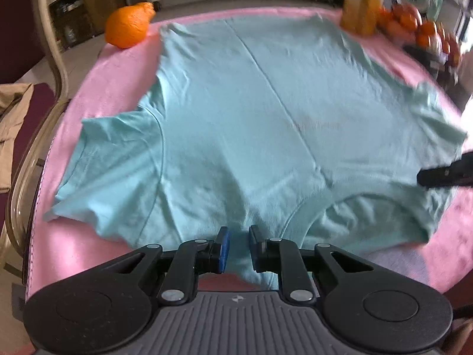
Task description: Fold clothes
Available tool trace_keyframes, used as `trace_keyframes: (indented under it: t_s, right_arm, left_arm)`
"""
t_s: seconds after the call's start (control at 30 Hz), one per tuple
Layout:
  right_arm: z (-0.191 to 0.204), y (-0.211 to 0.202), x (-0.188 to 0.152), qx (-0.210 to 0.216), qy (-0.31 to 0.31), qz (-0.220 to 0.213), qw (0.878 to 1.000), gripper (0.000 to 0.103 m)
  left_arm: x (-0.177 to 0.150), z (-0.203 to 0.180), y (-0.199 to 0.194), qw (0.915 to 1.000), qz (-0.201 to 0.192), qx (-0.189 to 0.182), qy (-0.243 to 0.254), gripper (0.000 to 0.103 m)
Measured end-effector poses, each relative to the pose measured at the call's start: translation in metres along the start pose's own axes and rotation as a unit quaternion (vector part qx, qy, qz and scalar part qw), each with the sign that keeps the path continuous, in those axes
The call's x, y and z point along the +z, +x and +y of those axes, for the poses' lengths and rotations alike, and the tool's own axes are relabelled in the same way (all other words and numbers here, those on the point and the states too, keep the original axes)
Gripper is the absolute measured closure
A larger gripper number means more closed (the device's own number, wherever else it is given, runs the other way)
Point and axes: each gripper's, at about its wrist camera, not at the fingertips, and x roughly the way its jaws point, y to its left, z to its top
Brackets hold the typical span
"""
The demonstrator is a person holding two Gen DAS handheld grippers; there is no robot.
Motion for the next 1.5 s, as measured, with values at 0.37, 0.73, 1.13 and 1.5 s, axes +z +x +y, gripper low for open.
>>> trace_keyframes:
  t_s: [0.37, 0.73, 1.13, 1.5]
  right_arm:
    - [0.006, -0.018, -0.036, -0.046, -0.106, 0.030, 0.993, 0.095]
    - [-0.022, -0.110, 0.004, 0.070, 0.023, -0.124, 0.990, 0.079]
    - [-0.096, -0.082, 0.052, -0.045, 0.162, -0.155, 0.973, 0.065]
    - [-0.162, -0.058, 0.055, -0.018, 0.352, -0.140, 0.925, 0.068]
  left_arm:
    - [-0.034, -0.012, -0.021, 0.9963, -0.005, 0.020, 0.084, 0.088]
    - [0.028, 0.015, -0.077, 0.9932, -0.114, -0.021, -0.017, 0.082]
    - [0.031, 0.005, -0.013, 0.9989, -0.037, -0.009, -0.028, 0.079]
    - [0.029, 0.002, -0.001, 0.9994, -0.022, 0.008, -0.026, 0.074]
